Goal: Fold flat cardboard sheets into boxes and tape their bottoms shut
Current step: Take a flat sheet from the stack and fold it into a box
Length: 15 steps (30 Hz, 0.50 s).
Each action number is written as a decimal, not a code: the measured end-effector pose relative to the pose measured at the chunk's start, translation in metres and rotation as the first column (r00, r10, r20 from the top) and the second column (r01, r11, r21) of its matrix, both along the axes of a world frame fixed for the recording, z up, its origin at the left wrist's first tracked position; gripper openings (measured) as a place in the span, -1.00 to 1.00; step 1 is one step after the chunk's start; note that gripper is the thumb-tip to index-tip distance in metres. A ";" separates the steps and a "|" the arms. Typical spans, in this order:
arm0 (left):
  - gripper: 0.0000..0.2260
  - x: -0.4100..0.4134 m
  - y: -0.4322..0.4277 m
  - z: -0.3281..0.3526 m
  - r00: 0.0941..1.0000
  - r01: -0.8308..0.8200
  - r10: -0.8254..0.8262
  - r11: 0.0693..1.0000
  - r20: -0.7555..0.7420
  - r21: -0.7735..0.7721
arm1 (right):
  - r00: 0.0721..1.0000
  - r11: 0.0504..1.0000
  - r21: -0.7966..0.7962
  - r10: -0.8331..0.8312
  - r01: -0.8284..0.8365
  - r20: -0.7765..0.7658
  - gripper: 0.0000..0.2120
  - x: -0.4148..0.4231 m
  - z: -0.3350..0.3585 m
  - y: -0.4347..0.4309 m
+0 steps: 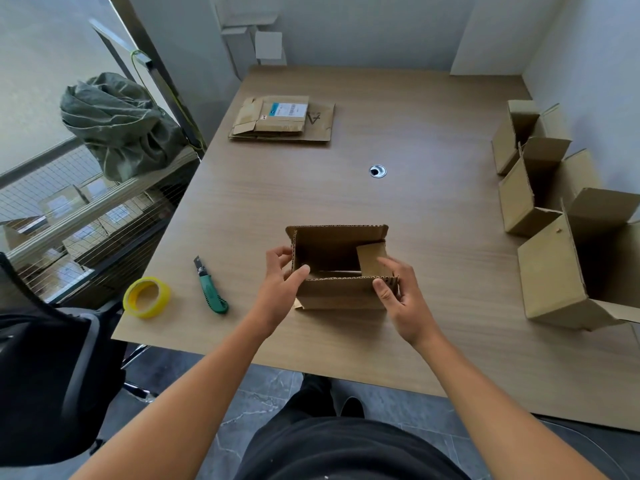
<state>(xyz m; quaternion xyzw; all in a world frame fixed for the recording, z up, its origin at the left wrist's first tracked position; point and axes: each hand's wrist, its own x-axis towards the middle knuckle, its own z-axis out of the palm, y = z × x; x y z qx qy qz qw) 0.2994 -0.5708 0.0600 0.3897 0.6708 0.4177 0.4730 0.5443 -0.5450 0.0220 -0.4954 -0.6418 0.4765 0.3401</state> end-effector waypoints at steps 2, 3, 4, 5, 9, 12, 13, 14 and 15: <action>-0.58 -0.003 -0.001 -0.003 0.996 0.078 -0.078 0.997 0.053 -0.002 | 0.999 0.998 -0.045 0.043 -0.043 -0.011 -0.60 0.000 0.004 0.002; -0.52 -0.004 0.000 -0.003 0.988 0.144 -0.143 0.990 0.060 -0.010 | 0.997 0.995 -0.072 0.069 -0.071 -0.022 -0.58 0.001 0.005 0.003; -0.46 -0.005 0.000 -0.003 0.977 0.210 -0.209 0.978 0.046 -0.021 | 0.995 0.992 -0.088 0.091 -0.094 -0.032 -0.57 0.002 0.006 0.004; -0.43 -0.007 0.001 -0.004 0.966 0.260 -0.259 0.965 0.020 -0.040 | 0.993 0.989 -0.095 0.106 -0.110 -0.042 -0.57 0.003 0.007 0.005; -0.56 -0.013 0.009 -0.008 0.951 0.287 -0.299 0.948 -0.079 -0.136 | 0.994 0.993 -0.061 0.102 -0.104 -0.034 -0.69 0.002 0.000 0.011; -0.68 -0.010 0.012 -0.010 0.966 0.214 -0.223 0.974 -0.131 -0.079 | 1.000 0.999 -0.042 0.027 -0.028 -0.008 -0.72 -0.003 -0.006 0.015; -0.75 -0.008 0.013 -0.012 0.967 0.186 -0.190 0.982 -0.167 -0.040 | 1.000 1.000 -0.029 -0.005 0.005 0.015 -0.72 -0.004 -0.007 0.017; -0.79 -0.006 0.014 -0.015 0.968 0.158 -0.154 0.987 -0.200 0.003 | 0.999 0.999 -0.008 -0.032 0.032 0.041 -0.72 -0.005 -0.008 0.020; -0.75 -0.005 0.016 -0.020 0.971 0.118 -0.105 0.992 -0.216 0.044 | 0.997 0.999 0.003 -0.053 0.053 0.056 -0.70 -0.006 -0.008 0.022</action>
